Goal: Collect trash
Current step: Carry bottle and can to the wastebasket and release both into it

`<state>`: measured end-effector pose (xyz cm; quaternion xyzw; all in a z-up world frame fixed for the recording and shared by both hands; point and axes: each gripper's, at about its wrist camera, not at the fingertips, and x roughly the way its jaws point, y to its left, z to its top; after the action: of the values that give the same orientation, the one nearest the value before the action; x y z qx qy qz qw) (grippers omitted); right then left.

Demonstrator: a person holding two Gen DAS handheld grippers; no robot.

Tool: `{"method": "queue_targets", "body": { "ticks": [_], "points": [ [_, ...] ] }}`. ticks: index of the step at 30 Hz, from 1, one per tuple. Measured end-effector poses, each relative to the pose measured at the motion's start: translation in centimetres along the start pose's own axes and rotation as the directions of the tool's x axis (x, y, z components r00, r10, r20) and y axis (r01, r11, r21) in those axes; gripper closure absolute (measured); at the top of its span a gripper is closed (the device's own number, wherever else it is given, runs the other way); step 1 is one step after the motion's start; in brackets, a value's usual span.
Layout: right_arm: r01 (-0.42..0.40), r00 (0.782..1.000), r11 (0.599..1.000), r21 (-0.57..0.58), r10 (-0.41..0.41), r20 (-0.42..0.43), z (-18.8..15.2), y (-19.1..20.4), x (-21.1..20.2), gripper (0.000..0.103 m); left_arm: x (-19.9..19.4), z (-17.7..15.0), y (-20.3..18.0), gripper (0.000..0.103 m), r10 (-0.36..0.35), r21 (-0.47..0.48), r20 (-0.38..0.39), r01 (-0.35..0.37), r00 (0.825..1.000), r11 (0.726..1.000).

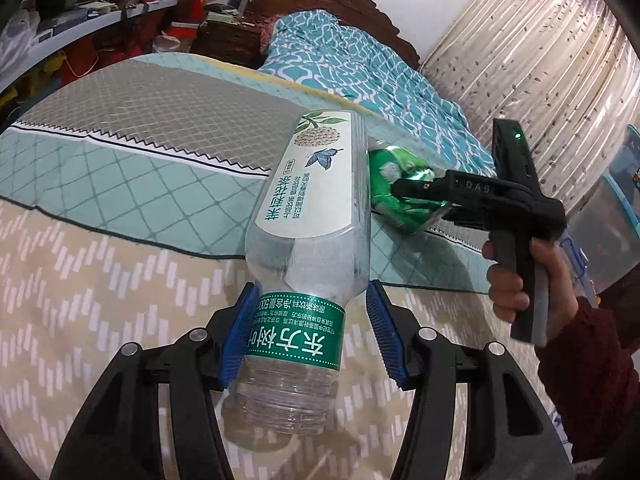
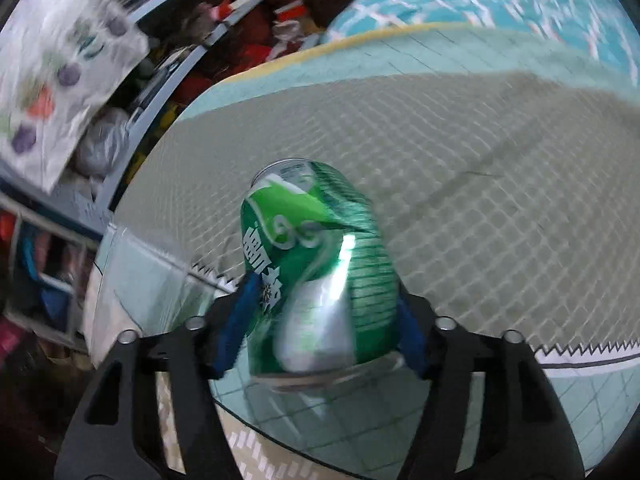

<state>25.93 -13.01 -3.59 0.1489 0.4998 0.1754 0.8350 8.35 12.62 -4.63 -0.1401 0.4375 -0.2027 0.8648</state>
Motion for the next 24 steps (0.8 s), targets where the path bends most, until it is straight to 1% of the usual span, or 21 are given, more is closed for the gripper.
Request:
{"method": "queue_targets", "body": {
  "ticks": [4,7,11,14,15,17,18,20,21,22,24],
  "points": [
    [-0.036,0.999,0.999,-0.005,0.036,0.027,-1.7,0.9,-1.0,0.047,0.3,0.2,-0.1,0.050,-0.006,0.012,-0.002,0.006,1.000,1.000],
    [-0.035,0.998,0.999,-0.002,0.035,0.051,-4.0,0.7,-2.7,0.047,0.6,0.0,-0.4,0.050,-0.015,0.025,-0.006,0.015,1.000,1.000],
    [-0.031,0.995,0.998,0.063,0.025,0.097,-7.6,-1.9,-6.2,0.047,1.6,-0.4,-2.8,0.050,-0.051,0.069,-0.037,0.053,0.998,0.996],
    [0.004,0.987,0.990,0.141,-0.026,0.158,-11.7,-5.4,-10.2,0.047,2.6,-0.9,-5.3,0.051,-0.085,0.111,-0.071,0.092,0.994,0.990],
    [0.012,0.984,0.986,0.164,-0.040,0.171,-12.7,-6.5,-11.2,0.047,3.3,-1.2,-6.9,0.051,-0.112,0.133,-0.097,0.124,0.989,0.983],
    [0.054,0.971,0.969,0.241,-0.107,0.212,-15.7,-9.5,-14.2,0.047,4.2,-1.6,-9.1,0.051,-0.137,0.168,-0.130,0.158,0.982,0.973],
    [0.061,0.966,0.961,0.271,-0.126,0.227,-16.6,-10.6,-15.3,0.047,5.0,-2.0,-11.3,0.051,-0.157,0.202,-0.161,0.188,0.974,0.961],
    [0.060,0.946,0.928,0.367,-0.170,0.277,-19.9,-13.9,-18.8,0.047,6.1,-2.4,-14.0,0.051,-0.184,0.241,-0.205,0.232,0.961,0.942],
    [0.058,0.937,0.916,0.397,-0.187,0.294,-21.0,-15.1,-20.0,0.047,7.1,-2.9,-16.5,0.051,-0.203,0.275,-0.245,0.269,0.948,0.923],
    [0.058,0.924,0.898,0.437,-0.214,0.318,-22.5,-16.6,-21.7,0.047,7.8,-3.4,-18.4,0.051,-0.211,0.297,-0.270,0.290,0.939,0.910],
    [0.060,0.890,0.860,0.507,-0.276,0.363,-25.7,-19.6,-25.3,0.047,9.5,-4.3,-22.9,0.051,-0.230,0.349,-0.329,0.344,0.916,0.872]
  ]
}}
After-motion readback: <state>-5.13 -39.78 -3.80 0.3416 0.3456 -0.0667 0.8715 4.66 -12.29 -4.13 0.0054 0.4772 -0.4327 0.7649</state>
